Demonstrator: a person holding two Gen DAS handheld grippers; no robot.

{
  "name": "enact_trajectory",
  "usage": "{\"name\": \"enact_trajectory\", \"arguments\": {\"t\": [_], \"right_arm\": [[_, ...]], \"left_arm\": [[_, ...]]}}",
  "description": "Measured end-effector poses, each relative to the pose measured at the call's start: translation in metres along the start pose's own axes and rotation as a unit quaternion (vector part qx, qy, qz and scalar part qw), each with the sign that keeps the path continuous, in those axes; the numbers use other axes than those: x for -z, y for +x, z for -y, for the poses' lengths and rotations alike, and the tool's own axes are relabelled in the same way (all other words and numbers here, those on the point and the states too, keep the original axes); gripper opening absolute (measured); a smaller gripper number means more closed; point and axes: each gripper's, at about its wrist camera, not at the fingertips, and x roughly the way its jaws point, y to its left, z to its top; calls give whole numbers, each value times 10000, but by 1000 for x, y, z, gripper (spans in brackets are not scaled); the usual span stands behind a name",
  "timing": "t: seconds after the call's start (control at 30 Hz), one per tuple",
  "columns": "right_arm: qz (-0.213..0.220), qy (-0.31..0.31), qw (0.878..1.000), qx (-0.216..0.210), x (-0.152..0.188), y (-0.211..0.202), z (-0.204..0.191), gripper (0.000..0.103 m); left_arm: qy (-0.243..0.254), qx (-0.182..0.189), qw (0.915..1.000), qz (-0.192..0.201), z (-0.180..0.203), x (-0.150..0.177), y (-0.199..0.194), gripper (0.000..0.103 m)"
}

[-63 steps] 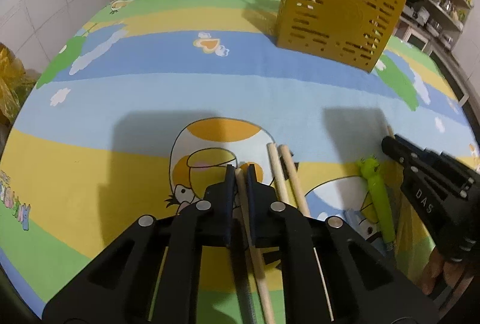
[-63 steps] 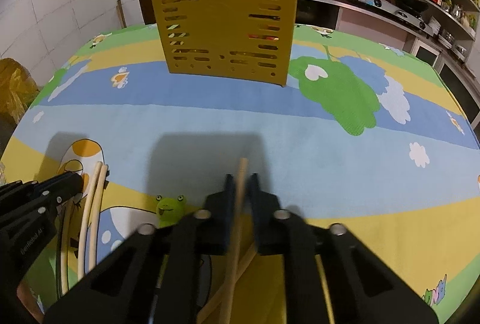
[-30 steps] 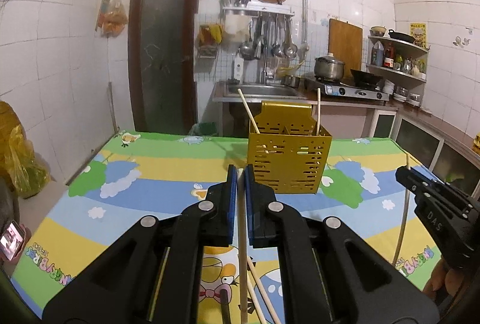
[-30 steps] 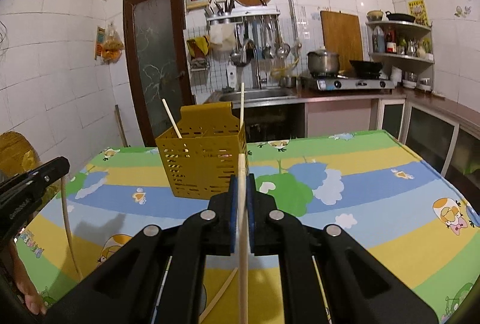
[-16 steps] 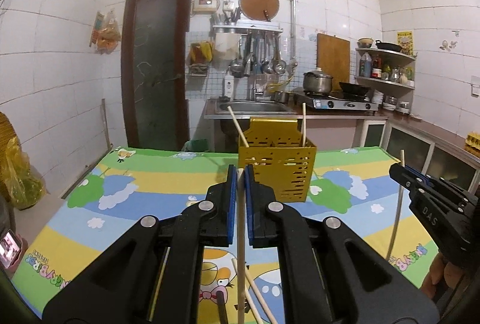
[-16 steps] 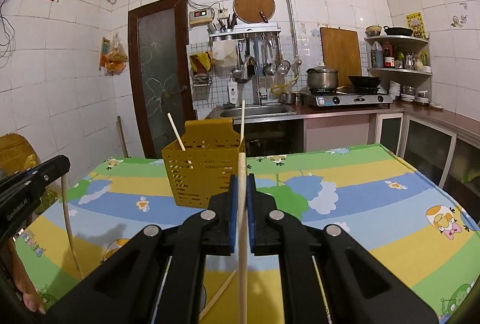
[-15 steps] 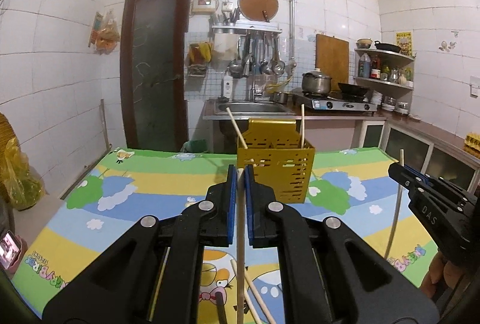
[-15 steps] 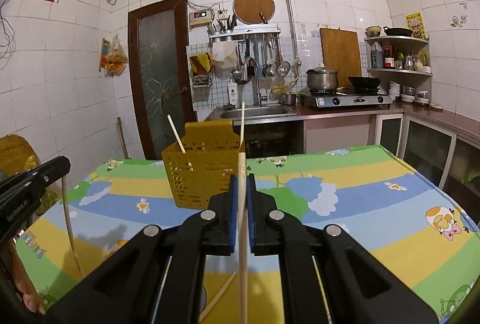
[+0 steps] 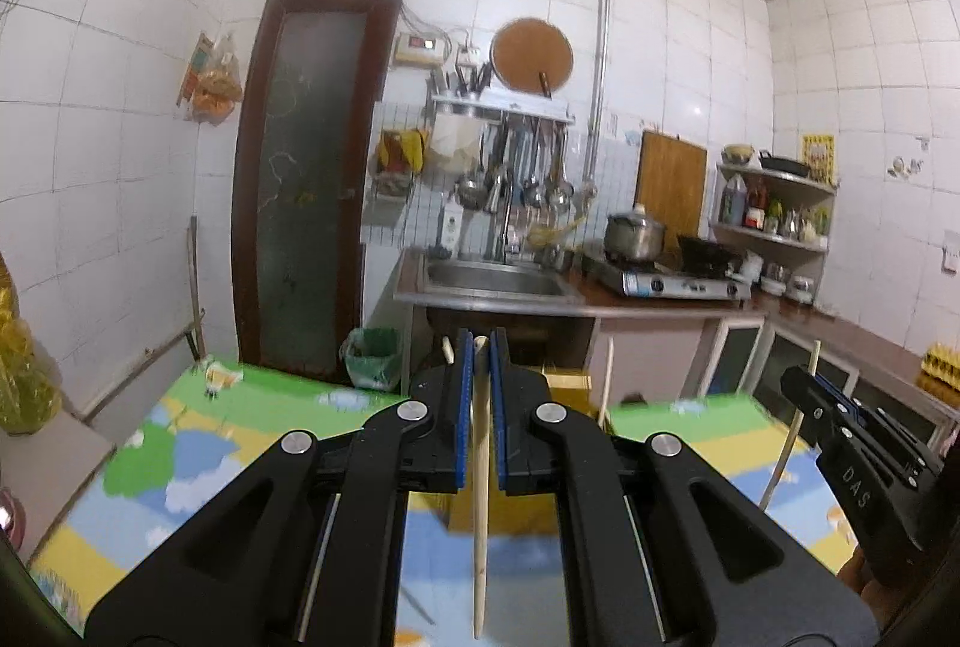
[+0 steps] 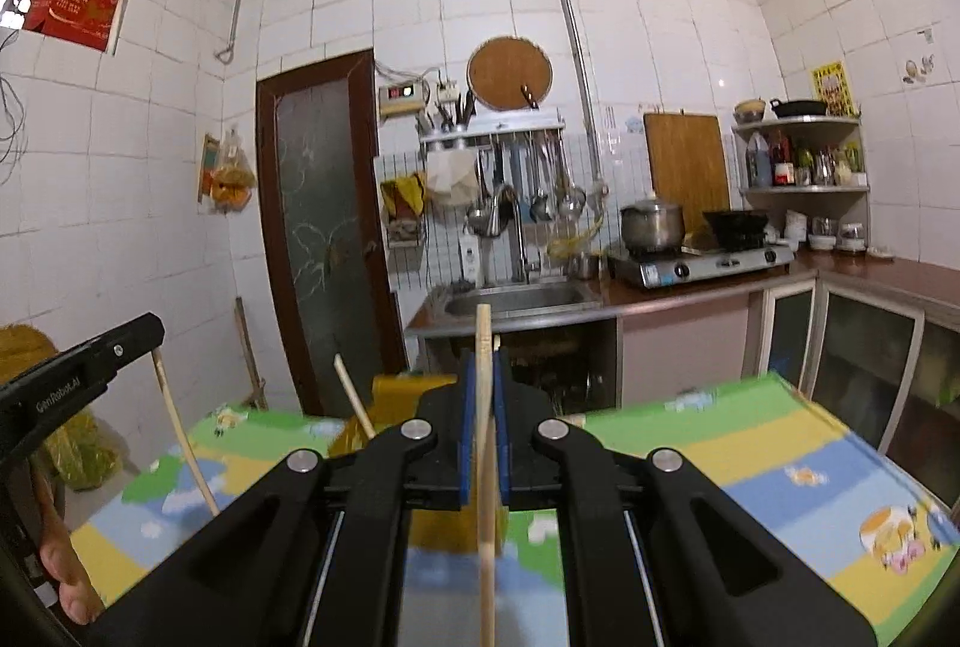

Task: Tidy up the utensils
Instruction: 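Carry both chopsticks up and lower them into the yellow caddy, then open both grippers to drop the chopsticks into the caddy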

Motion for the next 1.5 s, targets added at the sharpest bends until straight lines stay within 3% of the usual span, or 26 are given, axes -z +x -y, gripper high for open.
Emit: {"name": "enact_trajectory", "arguments": {"t": [0.23,0.47,0.7,0.9,1.07,1.1,1.13,1.17,1.2,1.23,1.3,1.33,1.4,1.5], "right_arm": [[415,146,9990,34,-50,60,0,6],[683,218,9974,-2,-67,117,-1,6],[512,52,9986,-137,-39,167,-9,6],[57,156,9996,-207,0,194,-2,6],[-276,267,9991,-167,23,203,9,7],[-386,298,9987,-158,25,203,12,9],[-451,320,9984,-127,26,202,14,27],[-492,333,9982,-83,26,200,16,42],[-535,390,9978,-18,26,194,19,65],[-585,448,9973,23,25,188,23,66],[-781,443,9959,87,25,179,26,66],[-888,414,9951,112,27,174,27,66],[-1099,332,9932,199,35,160,28,70],[-1453,133,9887,349,58,134,27,72]], "left_arm": [[129,-56,9990,432,17,-55,55,5],[402,-18,9967,707,40,-75,109,5],[551,52,9976,415,42,-42,158,5],[602,-18,9982,31,31,-2,180,5],[516,-202,9982,-245,20,13,191,5],[472,-234,9981,-309,17,15,189,5],[455,-248,9979,-376,15,15,187,6],[451,-263,9976,-461,12,14,185,11],[438,-295,9970,-563,7,13,180,30],[401,-334,9969,-593,2,13,172,57],[310,-492,9971,-490,-11,13,149,87],[310,-562,9970,-426,-17,15,137,94],[390,-700,9958,-448,-26,22,115,98],[427,-913,9919,-776,-40,44,90,98]]}}
